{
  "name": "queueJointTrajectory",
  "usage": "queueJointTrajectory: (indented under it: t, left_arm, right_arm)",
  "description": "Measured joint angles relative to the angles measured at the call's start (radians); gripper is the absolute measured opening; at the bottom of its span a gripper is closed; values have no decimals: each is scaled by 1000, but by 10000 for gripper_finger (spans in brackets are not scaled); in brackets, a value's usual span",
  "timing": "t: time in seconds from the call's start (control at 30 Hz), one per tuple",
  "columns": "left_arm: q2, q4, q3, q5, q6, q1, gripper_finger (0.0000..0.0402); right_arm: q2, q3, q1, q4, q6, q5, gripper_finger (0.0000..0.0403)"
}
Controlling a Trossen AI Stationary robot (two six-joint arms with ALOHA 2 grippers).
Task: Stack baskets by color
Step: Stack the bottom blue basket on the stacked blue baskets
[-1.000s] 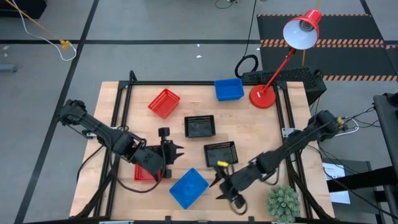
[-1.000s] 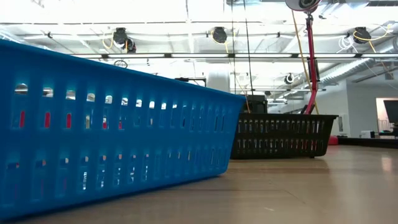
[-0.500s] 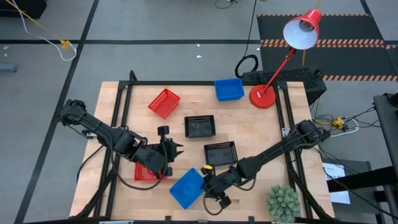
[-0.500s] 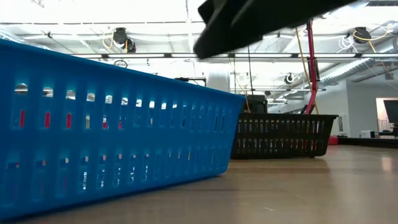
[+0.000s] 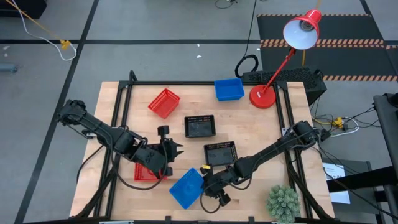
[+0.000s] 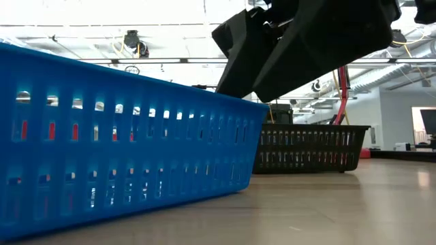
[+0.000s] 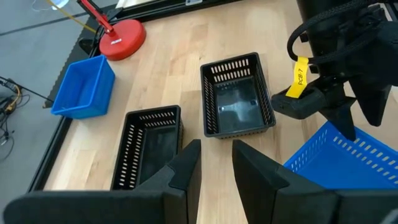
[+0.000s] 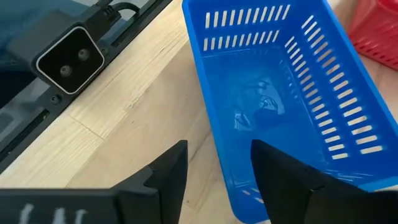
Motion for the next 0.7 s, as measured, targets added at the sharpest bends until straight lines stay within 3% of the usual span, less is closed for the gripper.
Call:
queueJointTrajectory:
  t: [0.7]
  left_arm:
    - [0,0,0,0,0,0,93]
  right_arm:
    - [0,-2,-21,-55,-36,-10,44]
